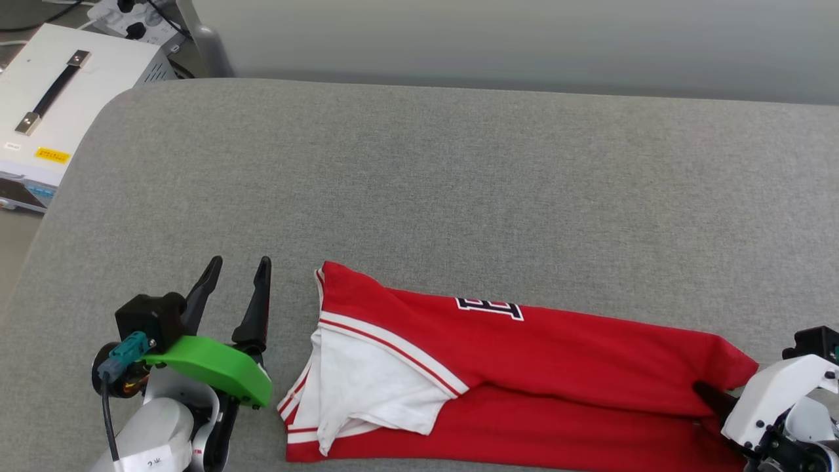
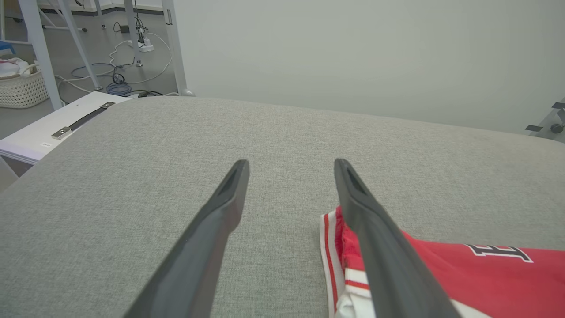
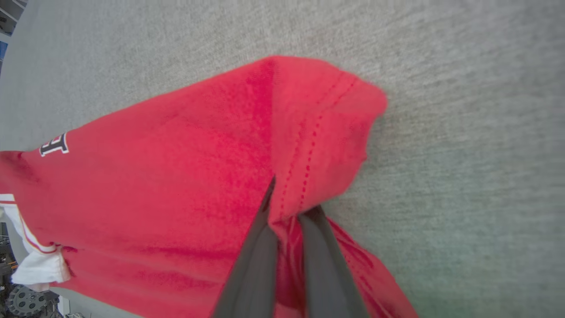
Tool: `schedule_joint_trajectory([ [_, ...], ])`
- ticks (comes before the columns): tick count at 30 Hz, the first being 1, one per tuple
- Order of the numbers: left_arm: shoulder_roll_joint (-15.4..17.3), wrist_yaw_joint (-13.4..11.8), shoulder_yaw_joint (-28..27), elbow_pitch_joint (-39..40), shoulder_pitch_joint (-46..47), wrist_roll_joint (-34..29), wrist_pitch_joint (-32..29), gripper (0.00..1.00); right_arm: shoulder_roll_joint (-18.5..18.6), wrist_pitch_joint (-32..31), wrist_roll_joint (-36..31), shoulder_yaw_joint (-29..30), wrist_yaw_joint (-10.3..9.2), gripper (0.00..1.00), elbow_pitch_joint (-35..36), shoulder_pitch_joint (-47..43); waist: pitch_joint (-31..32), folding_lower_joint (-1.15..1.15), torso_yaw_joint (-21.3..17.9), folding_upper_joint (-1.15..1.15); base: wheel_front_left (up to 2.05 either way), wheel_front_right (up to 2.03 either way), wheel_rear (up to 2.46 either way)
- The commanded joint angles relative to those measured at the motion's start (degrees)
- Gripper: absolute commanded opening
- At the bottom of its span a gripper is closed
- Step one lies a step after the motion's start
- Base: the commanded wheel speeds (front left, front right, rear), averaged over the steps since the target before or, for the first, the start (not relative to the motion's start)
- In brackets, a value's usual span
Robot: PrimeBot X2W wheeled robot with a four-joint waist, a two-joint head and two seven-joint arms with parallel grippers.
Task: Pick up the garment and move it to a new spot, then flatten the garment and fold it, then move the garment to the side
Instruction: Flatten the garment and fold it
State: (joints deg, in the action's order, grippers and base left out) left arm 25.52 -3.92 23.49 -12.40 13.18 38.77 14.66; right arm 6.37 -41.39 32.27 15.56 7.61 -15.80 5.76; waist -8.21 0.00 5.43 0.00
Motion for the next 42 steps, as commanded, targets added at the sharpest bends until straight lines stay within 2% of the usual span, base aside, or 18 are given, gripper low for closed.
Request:
schedule_joint_trajectory([
  [1,-0.3,0.5,-0.1,-0.2,-0.8,-0.3,0.3,1.0,1.2,0.7,-0.9,0.5,-0.12,0.0,-1.1,-1.1,0.6,0.0,-0.1,0.0,0.0,0.0,0.0],
  [14,-0.2,0.7,0.5,-0.4,-1.6,0.3,0.0,1.0,9.1,3.7,-2.7,7.3,-0.12,0.0,-2.6,-0.2,2.0,0.0,-0.7,0.0,0.0,0.0,0.0],
  [17,-0.2,0.7,0.6,-0.5,-1.7,0.4,0.0,1.0,10.1,4.5,-4.1,9.3,-0.12,0.0,-3.5,0.5,2.4,0.0,-0.8,0.0,0.0,0.0,0.0],
  [21,-1.2,1.1,-0.5,0.2,-2.4,2.3,0.1,1.0,8.7,3.3,-4.0,9.9,-0.12,0.0,-3.2,1.0,3.5,0.0,-1.1,0.0,0.0,0.0,0.0],
  [28,-0.9,1.1,-0.2,0.6,-4.0,2.4,0.0,1.0,6.0,1.1,-2.4,8.7,-0.12,0.0,1.5,-1.7,6.6,0.0,-1.8,0.0,0.0,0.0,0.0],
  [42,-1.2,0.6,0.9,0.9,-7.9,3.4,-0.3,1.0,-2.3,-5.4,3.7,1.7,-0.12,0.0,12.4,-7.8,12.1,0.0,-1.7,0.0,0.0,0.0,0.0],
])
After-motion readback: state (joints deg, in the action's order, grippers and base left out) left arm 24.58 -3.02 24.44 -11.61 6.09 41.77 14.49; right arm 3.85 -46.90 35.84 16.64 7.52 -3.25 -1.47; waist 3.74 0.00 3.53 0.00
